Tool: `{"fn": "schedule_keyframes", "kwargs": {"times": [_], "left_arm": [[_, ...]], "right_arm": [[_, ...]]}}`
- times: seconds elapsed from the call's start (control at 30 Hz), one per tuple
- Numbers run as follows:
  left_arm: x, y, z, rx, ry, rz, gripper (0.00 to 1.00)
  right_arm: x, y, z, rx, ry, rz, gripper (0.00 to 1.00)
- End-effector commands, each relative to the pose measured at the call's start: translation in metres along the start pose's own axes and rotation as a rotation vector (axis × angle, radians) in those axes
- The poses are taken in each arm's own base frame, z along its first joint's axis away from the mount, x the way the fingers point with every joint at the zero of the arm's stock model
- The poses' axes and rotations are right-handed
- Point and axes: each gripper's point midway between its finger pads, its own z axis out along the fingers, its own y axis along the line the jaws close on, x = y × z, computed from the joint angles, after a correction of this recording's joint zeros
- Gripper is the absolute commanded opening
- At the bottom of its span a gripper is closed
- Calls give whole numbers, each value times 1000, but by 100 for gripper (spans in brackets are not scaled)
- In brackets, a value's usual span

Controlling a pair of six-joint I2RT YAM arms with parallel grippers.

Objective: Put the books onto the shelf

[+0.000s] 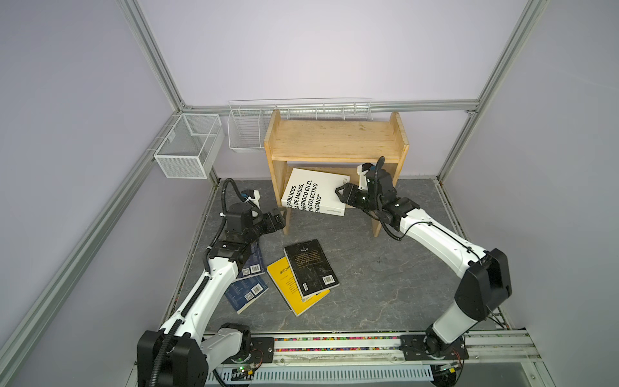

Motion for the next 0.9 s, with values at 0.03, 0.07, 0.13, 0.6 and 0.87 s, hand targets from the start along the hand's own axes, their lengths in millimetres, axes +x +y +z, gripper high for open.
{"fn": "schedule_keyframes", "kwargs": {"times": [0.03,0.07,0.13,0.6,0.87], "left_arm": [[-21,0,9,-6,-74,40,92],[-21,2,12,-15,-74,40,90],[-23,5,17,-29,-75,38,88],[-30,15,35,-70,-103,18,76],[-31,17,43,-74,-105,3,77]], "right_arm": [[-3,18,16,-78,14,-32,52],[-4,18,17,-79,13,-30,52],[-4,17,20,-79,9,-30,52],[-12,14,33,-71,-1,-27,52],[-13,9,39,-64,-3,-22,52]]}}
